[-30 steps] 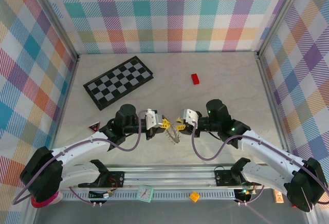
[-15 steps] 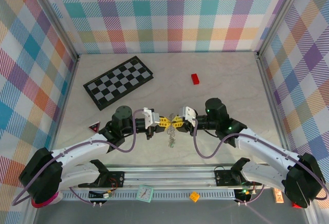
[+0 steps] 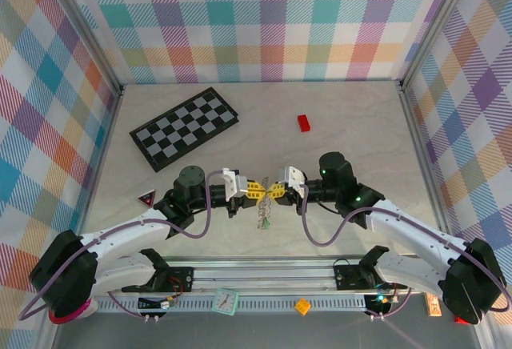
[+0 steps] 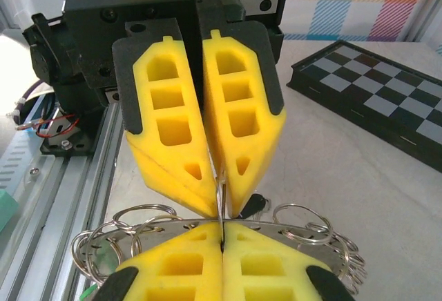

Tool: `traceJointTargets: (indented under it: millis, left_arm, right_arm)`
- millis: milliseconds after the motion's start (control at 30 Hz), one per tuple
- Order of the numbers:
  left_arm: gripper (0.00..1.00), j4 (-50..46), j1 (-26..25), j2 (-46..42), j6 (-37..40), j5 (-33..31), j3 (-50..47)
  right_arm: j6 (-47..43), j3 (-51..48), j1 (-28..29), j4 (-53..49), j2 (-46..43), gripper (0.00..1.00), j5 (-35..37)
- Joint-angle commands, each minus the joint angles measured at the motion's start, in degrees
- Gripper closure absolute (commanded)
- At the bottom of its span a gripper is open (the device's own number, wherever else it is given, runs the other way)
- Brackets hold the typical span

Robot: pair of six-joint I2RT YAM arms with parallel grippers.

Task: Put the keys on the keyring

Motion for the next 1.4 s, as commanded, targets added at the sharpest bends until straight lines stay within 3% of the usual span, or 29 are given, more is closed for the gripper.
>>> traceJointTargets:
  millis: [0,133,267,533,733,833,933,1067,1200,1300,1367]
  left_arm:
    - [0.86,-3.78,-0.47,-1.23,1.81,-1.13,2.04]
    - [0.83,-10.10,-0.47,-1.48,4.96,-1.68,4.14]
    - [0.71,-13.43,-0.47,-1.86,6.50,-2.19,5.05]
    - [0.64,-15.83,-0.47,-11.92,-1.30,-14.77,0.84]
    - [0.62,-25.06,-0.43,-16.99,-2.28,-15.08,1.30]
    - [0.62,-27.66,-0.47,-17.49,-4.87,-19.45,2.31]
    - [0.62,-34.65,-0.47,-17.46,-12.28,-28.12,5.35]
    - [0.61,-46.92,-0.39,-17.00,-31.11,-43.46,9.82]
    - [0.51,-61.53,-0.39,-15.41,-49.86,-49.56,12.06]
    - [0.48,-67.59,-0.38,-12.67,-57.27,-49.38,12.97]
    - [0.48,-68.06,-0.38,-10.43,-57.76,-46.88,13.32]
  right_arm:
    - [-3.97,4.14,0.03,-6.46,0.35,1.00,0.44]
    - [-6.20,7.45,0.11,-13.62,1.67,1.00,2.53]
    - [-7.22,9.50,0.20,-17.06,2.60,1.00,5.01]
    - [-7.77,10.80,0.66,-19.67,4.40,1.00,7.39]
    - [-8.17,12.55,1.41,-21.31,6.84,1.00,7.46]
    - [-8.71,13.44,2.19,-22.56,7.80,1.00,8.54]
    - [-8.89,13.56,2.22,-22.93,8.14,1.00,9.01]
    - [-9.32,13.15,2.22,-22.10,8.56,1.00,9.98]
    - [-8.98,12.84,2.20,-21.04,8.93,1.00,9.79]
    - [-8.90,12.72,2.22,-20.81,9.03,1.00,9.63]
    - [-8.95,12.71,2.24,-20.94,9.07,1.00,9.71]
